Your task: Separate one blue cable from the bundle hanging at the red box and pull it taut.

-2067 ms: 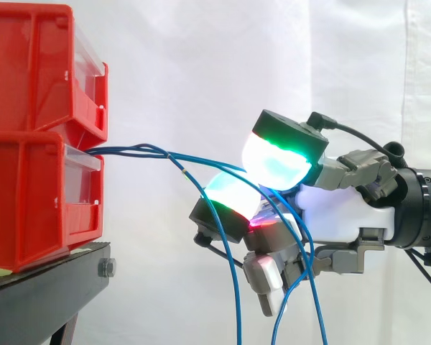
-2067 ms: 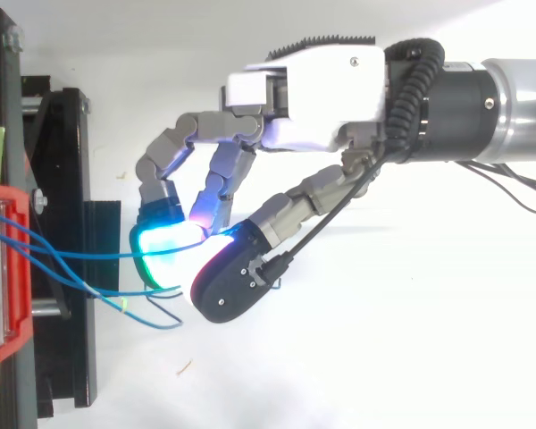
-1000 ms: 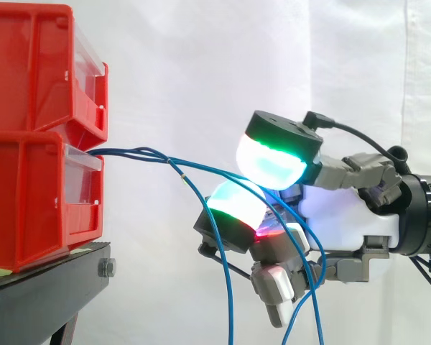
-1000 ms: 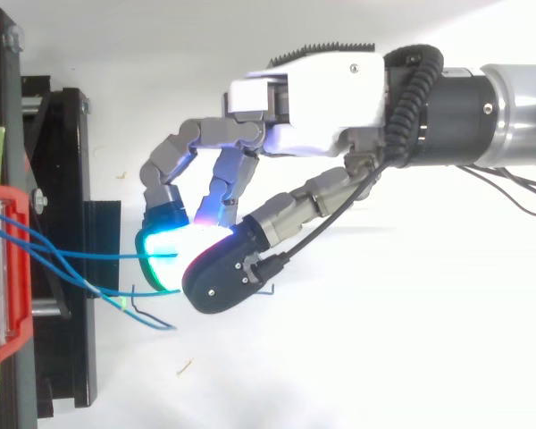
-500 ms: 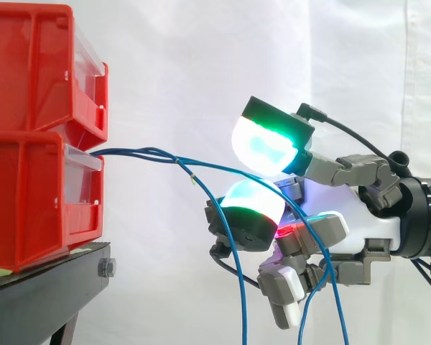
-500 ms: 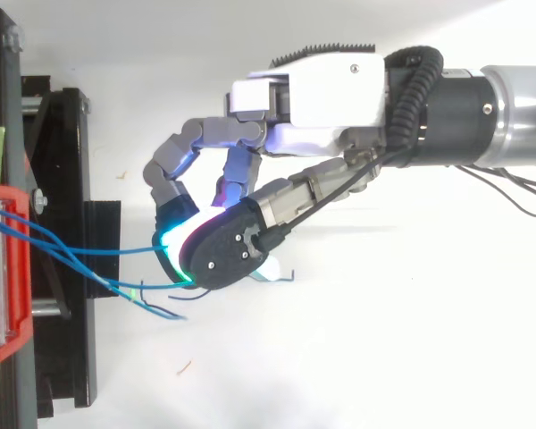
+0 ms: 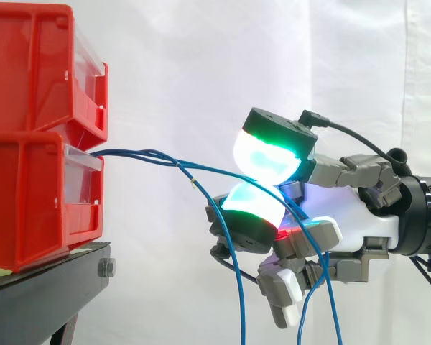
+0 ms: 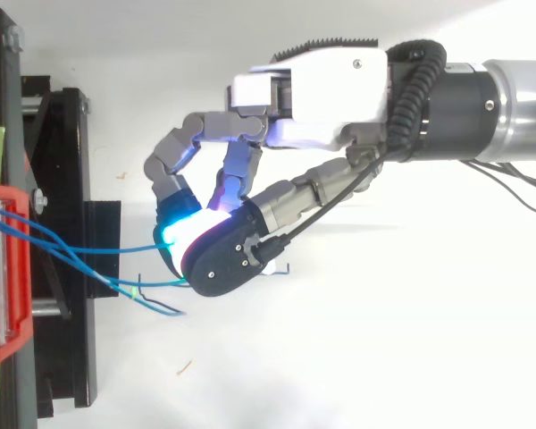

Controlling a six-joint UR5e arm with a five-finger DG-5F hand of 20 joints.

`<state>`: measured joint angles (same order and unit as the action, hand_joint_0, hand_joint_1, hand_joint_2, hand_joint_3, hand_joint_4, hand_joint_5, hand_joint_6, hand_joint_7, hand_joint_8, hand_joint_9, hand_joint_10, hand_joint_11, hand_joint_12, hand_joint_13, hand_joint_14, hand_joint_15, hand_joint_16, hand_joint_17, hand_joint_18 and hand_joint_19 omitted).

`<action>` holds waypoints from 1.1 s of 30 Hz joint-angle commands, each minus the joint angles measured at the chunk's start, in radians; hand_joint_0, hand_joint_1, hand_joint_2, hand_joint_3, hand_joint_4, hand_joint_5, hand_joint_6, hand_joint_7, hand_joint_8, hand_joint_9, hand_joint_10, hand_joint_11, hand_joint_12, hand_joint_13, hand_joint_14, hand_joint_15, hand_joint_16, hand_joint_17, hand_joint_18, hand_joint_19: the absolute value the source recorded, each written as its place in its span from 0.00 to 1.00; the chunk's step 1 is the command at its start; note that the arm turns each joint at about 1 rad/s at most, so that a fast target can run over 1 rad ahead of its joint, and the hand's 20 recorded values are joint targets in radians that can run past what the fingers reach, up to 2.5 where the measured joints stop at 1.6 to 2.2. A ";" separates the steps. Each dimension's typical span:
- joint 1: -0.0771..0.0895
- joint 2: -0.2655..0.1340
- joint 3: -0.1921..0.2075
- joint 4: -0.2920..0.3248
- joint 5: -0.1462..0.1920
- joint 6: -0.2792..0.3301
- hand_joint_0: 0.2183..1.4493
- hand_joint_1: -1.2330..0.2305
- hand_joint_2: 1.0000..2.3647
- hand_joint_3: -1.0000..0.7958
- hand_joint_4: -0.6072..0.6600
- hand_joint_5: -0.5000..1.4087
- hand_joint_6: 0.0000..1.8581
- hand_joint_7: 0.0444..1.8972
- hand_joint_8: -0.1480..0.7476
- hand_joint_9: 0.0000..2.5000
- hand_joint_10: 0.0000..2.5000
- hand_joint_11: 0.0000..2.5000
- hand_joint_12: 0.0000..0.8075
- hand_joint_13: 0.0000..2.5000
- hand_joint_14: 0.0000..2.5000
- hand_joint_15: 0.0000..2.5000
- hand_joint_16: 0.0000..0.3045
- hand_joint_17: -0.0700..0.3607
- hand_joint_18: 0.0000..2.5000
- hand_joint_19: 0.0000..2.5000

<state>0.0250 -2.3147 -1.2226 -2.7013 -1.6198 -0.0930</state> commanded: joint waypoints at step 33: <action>0.019 0.044 0.000 -0.088 0.081 0.016 0.31 0.45 0.01 0.34 0.60 0.18 0.45 0.64 0.57 0.52 0.01 0.45 0.56 0.46 0.01 0.27 0.17 0.44 0.40 0.23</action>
<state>0.0426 -2.2701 -1.2225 -2.7820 -1.5391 -0.0784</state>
